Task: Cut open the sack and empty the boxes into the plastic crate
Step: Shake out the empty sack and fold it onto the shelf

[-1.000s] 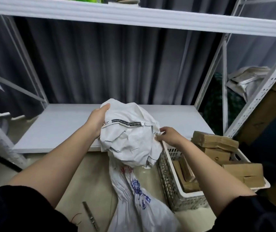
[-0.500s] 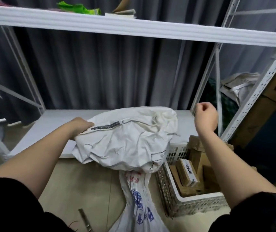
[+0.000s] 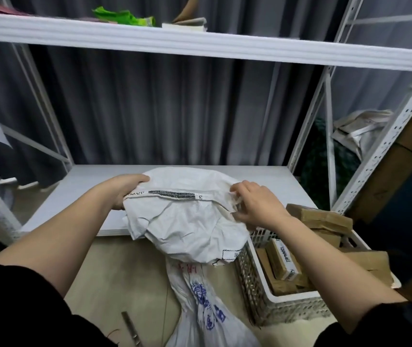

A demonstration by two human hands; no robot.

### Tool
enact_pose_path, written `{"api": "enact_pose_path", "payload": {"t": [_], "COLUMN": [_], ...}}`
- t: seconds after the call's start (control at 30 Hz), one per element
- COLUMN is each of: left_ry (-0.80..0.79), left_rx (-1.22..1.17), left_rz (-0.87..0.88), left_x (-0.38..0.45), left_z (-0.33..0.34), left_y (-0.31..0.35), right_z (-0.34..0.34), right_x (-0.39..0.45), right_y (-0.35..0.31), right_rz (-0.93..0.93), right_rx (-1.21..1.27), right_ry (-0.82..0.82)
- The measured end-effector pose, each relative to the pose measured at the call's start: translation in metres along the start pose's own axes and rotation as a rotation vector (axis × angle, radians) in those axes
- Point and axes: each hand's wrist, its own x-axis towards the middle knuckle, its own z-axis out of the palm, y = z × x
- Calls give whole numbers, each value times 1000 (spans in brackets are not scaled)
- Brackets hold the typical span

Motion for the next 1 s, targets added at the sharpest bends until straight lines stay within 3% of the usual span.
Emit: {"api": "enact_pose_path", "payload": {"t": [0.1,0.27,0.37,0.47,0.57,0.63,0.67,0.77,0.8,0.9,1.0], "left_ry": [38,137,55,183,121,28,14,-158,-216,-238,-112], "left_rx": [35,2,-248,-287,98,358,361,71,87,254,336], "left_rz": [17,107,167,514,877,869,821,544,487,530,680], "left_x": [3,8,14,1,-14,-6,0,8,9,13,17], "left_z": [0,-9,-4,13,25,34,38,45,45,47,57], "left_y": [0,-8,-13,-16,-38,-53,-54,-35,-30,-24,-18], "right_z": [1,-29,-48,-62,-78,-85,-88,-98,-104,-119,-130], "right_x": [8,14,17,23,26,27,27,24,23,25,32], "right_y": [3,15,16,21,33,39,39,41,42,45,44], "right_rz": [32,419,543,625,712,689,660,604,616,624,626], "right_rx": [-124,547,654,674,721,742,744,796,842,973,1103], "right_ry": [-11,471,546,600,708,769,789,867,891,924,873]}}
